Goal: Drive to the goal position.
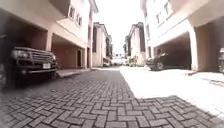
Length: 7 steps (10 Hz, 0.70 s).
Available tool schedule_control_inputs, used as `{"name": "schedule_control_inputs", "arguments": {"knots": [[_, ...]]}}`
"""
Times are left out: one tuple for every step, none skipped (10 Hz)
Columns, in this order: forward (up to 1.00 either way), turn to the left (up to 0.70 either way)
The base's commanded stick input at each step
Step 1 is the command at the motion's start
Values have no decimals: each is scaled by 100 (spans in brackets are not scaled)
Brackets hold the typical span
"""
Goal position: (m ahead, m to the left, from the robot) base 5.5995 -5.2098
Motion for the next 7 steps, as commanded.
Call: {"name": "schedule_control_inputs", "arguments": {"knots": [[50,0],[50,0],[50,0],[50,0],[50,0],[50,0],[50,0]]}}
